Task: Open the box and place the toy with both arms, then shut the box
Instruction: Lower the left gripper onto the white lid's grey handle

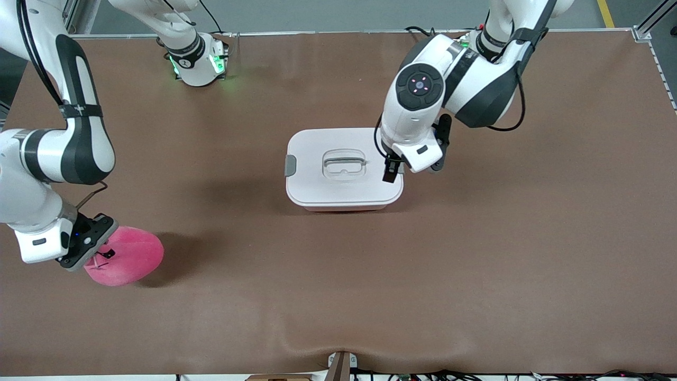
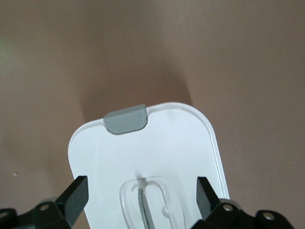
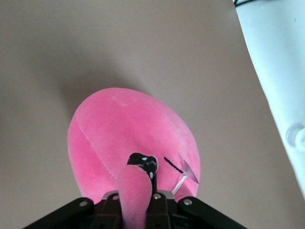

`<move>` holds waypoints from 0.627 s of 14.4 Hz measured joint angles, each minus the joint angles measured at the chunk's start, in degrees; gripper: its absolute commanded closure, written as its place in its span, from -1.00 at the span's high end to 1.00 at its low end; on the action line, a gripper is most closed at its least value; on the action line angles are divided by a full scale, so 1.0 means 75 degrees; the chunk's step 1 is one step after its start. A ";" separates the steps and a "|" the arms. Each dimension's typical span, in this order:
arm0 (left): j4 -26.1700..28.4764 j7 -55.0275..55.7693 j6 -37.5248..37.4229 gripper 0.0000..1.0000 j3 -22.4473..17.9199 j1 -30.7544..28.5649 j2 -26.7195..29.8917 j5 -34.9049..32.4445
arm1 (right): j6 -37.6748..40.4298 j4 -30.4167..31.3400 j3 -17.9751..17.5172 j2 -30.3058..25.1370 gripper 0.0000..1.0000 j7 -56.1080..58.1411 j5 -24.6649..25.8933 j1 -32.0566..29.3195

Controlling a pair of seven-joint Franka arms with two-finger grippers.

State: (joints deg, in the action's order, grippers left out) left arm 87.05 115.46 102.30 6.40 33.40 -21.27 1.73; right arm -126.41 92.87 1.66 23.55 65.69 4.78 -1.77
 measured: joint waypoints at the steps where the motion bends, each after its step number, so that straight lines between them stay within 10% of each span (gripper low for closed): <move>1: 0.0000 0.0213 0.0077 1.00 0.0000 0.0097 -0.0056 -0.0053 | 0.0001 -0.0001 0.0000 -0.0062 -1.00 0.0231 0.0000 0.0000; 9: -0.0001 0.0885 0.0547 1.00 -0.0002 0.0641 -0.0560 -0.0092 | 0.0059 -0.0002 0.0028 -0.0332 -1.00 0.2071 0.0019 -0.0018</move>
State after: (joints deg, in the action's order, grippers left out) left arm 87.04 122.09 106.40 6.38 38.21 -25.47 1.04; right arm -125.97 92.86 1.86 21.06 81.23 4.92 -1.91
